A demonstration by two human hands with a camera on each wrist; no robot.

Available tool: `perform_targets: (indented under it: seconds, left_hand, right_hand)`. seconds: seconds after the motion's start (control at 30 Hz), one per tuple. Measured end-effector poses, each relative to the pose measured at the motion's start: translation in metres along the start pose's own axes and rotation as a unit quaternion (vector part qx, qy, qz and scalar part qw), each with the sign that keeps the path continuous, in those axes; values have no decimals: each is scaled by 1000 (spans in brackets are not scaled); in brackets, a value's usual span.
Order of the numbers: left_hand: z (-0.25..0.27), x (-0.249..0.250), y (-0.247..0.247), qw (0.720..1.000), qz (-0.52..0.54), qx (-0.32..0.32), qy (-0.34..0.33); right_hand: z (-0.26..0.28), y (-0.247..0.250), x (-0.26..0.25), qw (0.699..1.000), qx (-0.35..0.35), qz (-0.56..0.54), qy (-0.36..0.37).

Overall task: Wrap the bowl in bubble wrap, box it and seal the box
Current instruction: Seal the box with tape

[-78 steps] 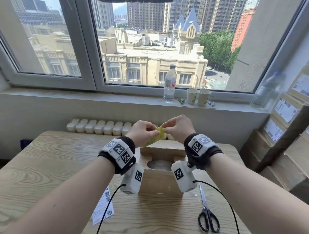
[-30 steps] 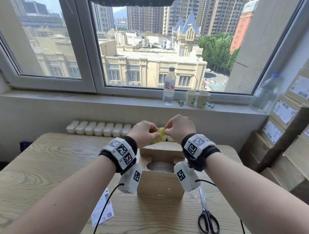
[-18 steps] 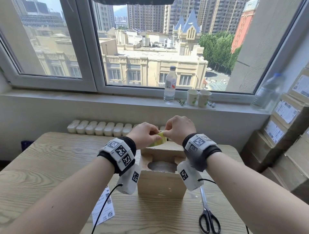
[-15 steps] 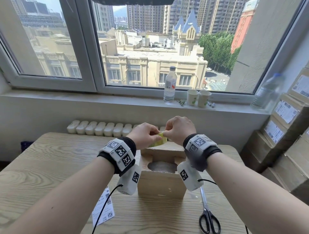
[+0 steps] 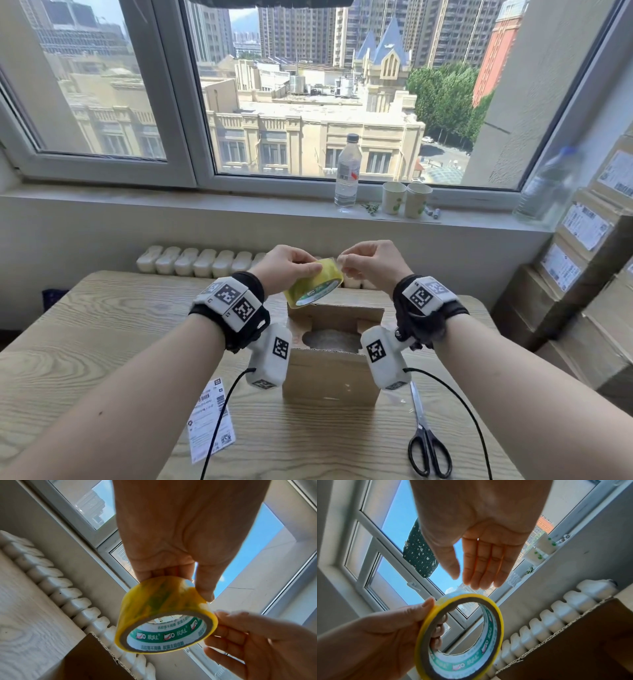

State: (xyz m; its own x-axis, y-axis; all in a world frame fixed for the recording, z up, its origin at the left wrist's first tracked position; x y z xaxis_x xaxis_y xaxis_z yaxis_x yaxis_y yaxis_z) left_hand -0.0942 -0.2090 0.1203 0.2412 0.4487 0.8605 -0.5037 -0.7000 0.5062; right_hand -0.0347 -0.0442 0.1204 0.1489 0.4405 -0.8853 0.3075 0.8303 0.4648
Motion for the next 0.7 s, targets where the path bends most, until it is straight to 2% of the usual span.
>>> perform_targets:
  seconds: [0.27, 0.53, 0.7]
  left_hand:
    - [0, 1, 0, 1000, 16, 17, 4]
    - [2, 5, -1, 1000, 18, 18, -7]
    - [2, 11, 1, 998, -54, 15, -29]
  right_hand:
    - [1, -5, -6, 1000, -15, 6, -5]
    - [-4, -10, -5, 999, 40, 7, 1]
    - [-4, -16, -7, 999, 20, 44, 9]
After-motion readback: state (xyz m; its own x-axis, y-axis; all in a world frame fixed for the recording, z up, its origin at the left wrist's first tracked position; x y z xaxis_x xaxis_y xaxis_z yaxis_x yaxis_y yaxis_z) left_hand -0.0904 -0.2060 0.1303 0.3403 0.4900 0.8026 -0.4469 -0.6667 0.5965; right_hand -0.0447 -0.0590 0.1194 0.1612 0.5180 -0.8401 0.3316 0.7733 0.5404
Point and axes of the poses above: each hand's wrist, its own z-axis away from the middle knuckle, its own y-axis out of the back of the hand, x = y × z, the point moved 4 cm from there along -z, towards the middle knuckle, and after that the axes turned 1 degree about z, right-handed, at the moved point
